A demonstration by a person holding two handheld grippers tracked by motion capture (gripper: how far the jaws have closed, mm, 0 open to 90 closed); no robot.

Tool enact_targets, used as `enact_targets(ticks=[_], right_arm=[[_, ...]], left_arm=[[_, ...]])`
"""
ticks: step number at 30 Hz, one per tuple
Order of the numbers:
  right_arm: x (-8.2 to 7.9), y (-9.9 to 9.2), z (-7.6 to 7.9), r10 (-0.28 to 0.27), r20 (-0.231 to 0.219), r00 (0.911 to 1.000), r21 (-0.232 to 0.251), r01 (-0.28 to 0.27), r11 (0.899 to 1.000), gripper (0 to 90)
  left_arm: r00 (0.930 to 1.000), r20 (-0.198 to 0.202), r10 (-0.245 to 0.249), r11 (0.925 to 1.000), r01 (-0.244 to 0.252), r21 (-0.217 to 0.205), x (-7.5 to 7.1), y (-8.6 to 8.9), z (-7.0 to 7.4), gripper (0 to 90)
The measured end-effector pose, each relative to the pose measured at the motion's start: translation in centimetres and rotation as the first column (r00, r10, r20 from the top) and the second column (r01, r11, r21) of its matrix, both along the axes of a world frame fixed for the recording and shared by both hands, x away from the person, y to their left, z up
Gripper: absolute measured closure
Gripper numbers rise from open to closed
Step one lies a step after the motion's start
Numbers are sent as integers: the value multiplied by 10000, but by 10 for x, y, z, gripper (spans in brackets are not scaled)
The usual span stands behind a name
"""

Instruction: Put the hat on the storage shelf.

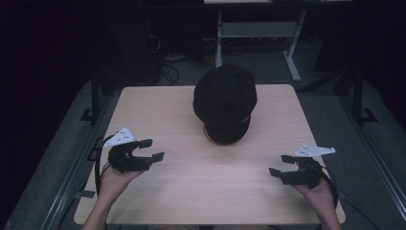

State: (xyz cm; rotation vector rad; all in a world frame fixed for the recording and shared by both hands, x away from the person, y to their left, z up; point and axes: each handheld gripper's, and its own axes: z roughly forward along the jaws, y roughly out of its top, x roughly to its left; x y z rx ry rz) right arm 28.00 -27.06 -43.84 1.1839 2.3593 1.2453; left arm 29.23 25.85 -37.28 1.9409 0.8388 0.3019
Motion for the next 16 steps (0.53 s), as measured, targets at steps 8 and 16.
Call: enact_targets(ticks=[8, 16], right_arm=[[-3, 4, -3, 157, 57, 9999, -118, -156, 9998, 232], [-4, 2, -3, 91, 98, 9999, 140, -92, 9999, 221]], left_arm=[[9978, 137, 650, 9972, -645, -366, -24, 16, -16, 266], [9934, 368, 1084, 9925, -1061, -603, -40, 27, -38, 261]])
